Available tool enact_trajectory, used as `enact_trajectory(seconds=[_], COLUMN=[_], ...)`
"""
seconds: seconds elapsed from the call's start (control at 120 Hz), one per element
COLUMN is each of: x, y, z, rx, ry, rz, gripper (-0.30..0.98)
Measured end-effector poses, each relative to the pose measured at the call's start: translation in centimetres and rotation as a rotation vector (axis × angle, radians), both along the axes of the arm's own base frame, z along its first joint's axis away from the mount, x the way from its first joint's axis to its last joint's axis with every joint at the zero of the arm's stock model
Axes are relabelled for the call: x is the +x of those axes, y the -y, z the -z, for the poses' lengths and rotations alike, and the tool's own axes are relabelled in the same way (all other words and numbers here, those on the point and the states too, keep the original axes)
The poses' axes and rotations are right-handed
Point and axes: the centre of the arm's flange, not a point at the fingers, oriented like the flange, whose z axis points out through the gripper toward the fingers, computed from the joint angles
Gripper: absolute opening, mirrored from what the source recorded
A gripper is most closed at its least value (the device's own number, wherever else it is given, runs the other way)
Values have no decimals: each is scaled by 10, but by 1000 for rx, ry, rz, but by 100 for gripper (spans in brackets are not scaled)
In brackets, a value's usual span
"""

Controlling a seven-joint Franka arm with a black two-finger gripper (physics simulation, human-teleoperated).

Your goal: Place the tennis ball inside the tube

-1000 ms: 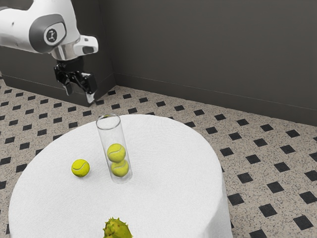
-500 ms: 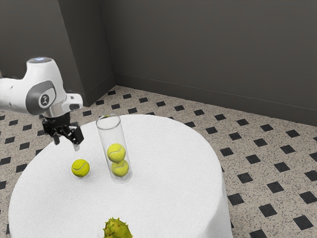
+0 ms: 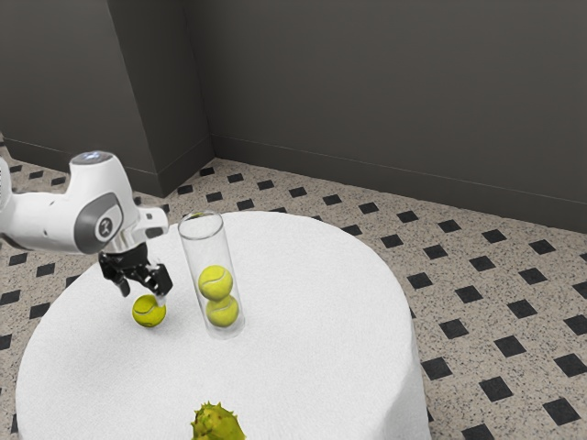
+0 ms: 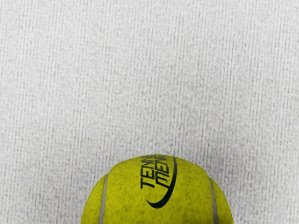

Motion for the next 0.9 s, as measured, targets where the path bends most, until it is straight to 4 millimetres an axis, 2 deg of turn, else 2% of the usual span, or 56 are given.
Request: enact_trajectory(seconds=[0.267, 0.517, 0.733, 0.9], x=[0, -1, -1, -1], y=[-1, 0, -1, -1], z=[23, 32, 37, 34], rx=[-16, -20, -17, -14], ry=[-22, -33, -40, -38], rz=[-13, -12, -15, -20], gripper=[68, 47, 41, 36])
